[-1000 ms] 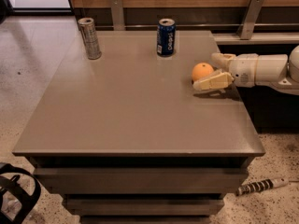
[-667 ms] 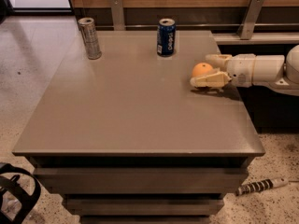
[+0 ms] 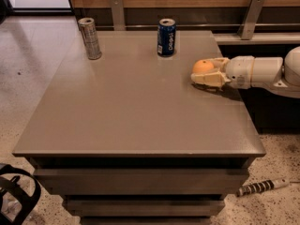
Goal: Pick orange
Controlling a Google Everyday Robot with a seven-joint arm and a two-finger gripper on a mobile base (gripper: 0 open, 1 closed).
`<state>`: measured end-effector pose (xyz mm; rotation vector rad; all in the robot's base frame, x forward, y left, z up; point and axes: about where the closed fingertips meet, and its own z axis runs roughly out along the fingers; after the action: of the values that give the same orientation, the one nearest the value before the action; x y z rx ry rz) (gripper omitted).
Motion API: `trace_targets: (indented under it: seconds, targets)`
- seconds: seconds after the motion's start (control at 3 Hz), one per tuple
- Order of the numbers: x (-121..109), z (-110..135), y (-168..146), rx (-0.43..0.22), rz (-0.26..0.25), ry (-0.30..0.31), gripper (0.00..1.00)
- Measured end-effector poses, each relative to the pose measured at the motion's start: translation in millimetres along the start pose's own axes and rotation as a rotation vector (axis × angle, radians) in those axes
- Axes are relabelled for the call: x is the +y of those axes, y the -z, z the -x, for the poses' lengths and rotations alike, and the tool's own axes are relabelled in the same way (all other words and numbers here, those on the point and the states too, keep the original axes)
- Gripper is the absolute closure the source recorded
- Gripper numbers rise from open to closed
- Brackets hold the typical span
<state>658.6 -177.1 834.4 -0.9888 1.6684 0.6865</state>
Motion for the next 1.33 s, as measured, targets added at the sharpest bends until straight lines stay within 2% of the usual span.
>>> trace_targets:
  seconds: [0.33, 1.0, 1.33]
  targets:
    - [1.2, 0.4, -2.7, -0.001, 0.005, 0.000, 0.96]
    - [1.9, 0.6, -4.3, -0.001, 0.008, 0.000, 1.00]
    - [-1.3, 24.5, 2.5, 0.019, -0.018, 0.049, 1.00]
